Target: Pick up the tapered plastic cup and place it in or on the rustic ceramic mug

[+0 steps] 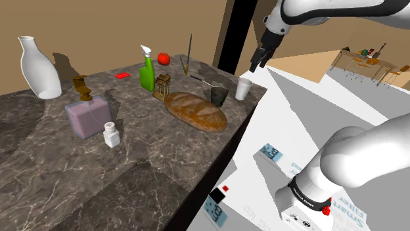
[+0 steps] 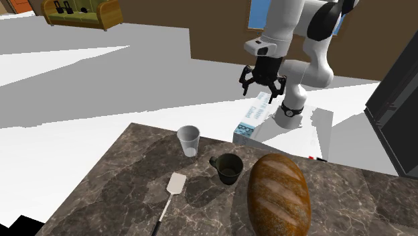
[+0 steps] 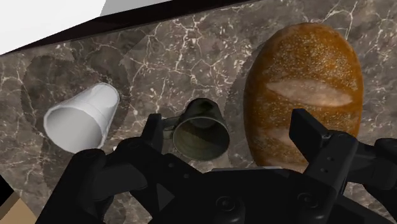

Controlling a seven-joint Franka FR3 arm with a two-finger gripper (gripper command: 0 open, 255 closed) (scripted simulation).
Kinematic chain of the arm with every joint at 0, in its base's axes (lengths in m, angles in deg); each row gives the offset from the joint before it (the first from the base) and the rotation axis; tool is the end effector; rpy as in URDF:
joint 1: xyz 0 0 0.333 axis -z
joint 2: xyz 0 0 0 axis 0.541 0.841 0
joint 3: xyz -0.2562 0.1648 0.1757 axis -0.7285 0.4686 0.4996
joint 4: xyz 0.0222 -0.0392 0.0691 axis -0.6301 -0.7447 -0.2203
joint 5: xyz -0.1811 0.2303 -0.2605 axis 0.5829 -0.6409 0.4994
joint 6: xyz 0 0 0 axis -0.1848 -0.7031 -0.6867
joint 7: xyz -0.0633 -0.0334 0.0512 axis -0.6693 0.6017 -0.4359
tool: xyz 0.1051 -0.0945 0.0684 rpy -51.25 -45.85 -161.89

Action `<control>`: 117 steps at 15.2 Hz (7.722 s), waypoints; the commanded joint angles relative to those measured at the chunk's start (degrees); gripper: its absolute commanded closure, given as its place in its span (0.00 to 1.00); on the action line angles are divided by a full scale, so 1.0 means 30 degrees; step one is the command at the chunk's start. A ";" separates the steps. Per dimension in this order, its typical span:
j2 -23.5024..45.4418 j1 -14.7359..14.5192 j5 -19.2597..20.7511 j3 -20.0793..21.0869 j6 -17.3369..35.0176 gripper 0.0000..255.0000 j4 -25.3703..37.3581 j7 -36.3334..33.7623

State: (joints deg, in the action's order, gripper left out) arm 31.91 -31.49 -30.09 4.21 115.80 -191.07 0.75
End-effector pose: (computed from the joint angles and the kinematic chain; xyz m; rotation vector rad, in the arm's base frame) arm 0.3963 -0.1083 0.5400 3.0653 0.1204 0.1853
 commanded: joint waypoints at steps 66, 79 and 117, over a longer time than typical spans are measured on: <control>1.3818 0.1950 -0.1541 -0.3015 0.1006 1.00 1.0855 0.4715; 1.3319 0.1679 -0.1385 -0.2917 -0.1889 1.00 1.3244 0.4499; 1.1837 -0.2092 -0.0288 -0.0366 0.1059 1.00 0.8122 -0.2311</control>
State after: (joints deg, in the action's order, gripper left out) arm 67.41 -37.76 -30.96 3.12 118.91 -166.68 -6.18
